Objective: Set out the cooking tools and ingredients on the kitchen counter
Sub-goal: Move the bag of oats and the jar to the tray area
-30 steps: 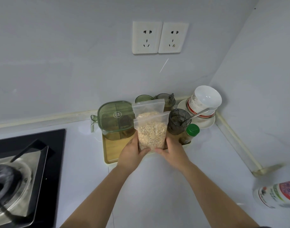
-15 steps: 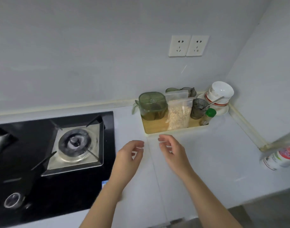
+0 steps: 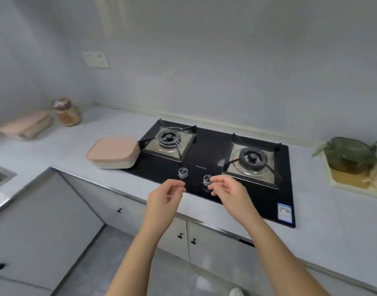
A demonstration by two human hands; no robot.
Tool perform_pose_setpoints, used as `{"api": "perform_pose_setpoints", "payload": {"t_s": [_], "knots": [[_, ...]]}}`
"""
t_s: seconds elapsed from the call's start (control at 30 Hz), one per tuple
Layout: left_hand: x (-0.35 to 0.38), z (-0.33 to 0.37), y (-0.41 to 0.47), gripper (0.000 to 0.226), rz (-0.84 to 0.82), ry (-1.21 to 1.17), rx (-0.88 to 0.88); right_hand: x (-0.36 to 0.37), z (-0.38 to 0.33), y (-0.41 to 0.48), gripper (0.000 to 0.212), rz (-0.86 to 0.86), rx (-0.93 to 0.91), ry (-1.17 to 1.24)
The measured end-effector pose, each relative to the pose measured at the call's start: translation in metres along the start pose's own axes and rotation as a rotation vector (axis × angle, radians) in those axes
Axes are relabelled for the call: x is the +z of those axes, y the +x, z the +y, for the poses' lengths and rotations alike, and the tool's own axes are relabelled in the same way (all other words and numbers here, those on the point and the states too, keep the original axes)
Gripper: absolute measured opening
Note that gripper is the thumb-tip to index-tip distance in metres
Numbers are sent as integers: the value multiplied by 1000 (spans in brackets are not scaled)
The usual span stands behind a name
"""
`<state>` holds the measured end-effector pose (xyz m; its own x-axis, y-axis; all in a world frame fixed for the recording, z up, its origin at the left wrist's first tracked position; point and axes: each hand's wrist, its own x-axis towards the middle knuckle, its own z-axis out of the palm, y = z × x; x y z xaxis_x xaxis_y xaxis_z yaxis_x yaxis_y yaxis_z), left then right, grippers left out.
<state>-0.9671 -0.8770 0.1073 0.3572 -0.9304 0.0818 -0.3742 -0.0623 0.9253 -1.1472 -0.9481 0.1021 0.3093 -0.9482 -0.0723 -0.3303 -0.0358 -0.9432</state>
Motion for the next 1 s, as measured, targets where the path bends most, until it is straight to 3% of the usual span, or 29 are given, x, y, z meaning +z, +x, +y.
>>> {"api": "perform_pose_setpoints", "payload": {"t_s": [0.2, 0.43, 0.83, 1.0], "knots": [[-101, -37, -5, 19, 238, -52, -113, 102, -51, 35, 17, -188, -107, -54], [-176, -84, 31, 23, 325, -20, -185, 192, -66, 94, 16, -315, -135, -76], [-301, -174, 180, 21, 447, -59, -257, 341, -121, 265, 15, -397, -126, -73], [-343, -208, 221, 23, 454, -52, -309, 395, -150, 323, 17, -498, -173, -205]]}}
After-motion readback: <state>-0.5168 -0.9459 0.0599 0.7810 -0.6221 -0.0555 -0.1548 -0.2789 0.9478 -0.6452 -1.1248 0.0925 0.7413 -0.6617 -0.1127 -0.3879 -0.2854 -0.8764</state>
